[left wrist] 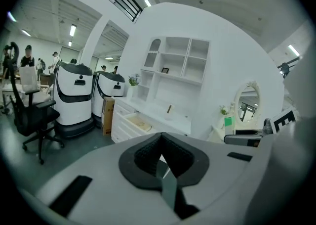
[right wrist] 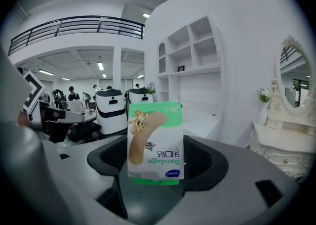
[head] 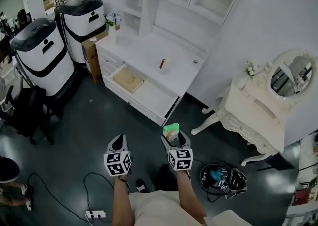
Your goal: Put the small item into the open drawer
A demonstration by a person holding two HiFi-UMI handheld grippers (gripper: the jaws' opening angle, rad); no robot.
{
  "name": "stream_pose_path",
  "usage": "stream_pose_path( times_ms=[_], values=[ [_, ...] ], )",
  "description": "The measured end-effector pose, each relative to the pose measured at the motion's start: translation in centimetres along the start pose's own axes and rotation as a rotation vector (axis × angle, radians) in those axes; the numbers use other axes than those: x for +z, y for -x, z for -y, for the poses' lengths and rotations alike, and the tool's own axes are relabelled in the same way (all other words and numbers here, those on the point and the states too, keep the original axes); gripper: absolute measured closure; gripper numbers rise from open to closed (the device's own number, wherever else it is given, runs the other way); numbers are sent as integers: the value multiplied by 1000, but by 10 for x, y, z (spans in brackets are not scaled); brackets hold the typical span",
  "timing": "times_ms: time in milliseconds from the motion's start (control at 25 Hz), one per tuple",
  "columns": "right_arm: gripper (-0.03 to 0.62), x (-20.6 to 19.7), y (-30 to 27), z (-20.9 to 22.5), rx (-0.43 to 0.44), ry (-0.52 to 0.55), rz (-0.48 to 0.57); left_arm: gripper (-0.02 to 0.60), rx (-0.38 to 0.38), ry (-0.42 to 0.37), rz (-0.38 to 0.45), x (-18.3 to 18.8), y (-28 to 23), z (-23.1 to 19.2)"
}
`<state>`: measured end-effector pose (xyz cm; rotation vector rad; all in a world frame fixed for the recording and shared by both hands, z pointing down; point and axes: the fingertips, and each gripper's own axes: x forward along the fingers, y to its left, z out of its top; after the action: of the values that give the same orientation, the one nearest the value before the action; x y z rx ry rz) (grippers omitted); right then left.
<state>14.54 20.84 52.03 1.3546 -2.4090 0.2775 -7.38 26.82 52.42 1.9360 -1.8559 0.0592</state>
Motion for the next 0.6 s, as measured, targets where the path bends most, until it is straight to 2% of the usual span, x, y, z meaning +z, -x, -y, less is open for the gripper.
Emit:
stream_pose_path(
  times_ms=[320, 600],
  values=[
    [230, 10, -58, -24, 51, -8, -9, 566, 51, -18, -1, 18, -19, -49],
    [230, 35, -137, -30, 99, -17, -17, 566, 77, -73, -2, 55, -75, -78]
  ],
)
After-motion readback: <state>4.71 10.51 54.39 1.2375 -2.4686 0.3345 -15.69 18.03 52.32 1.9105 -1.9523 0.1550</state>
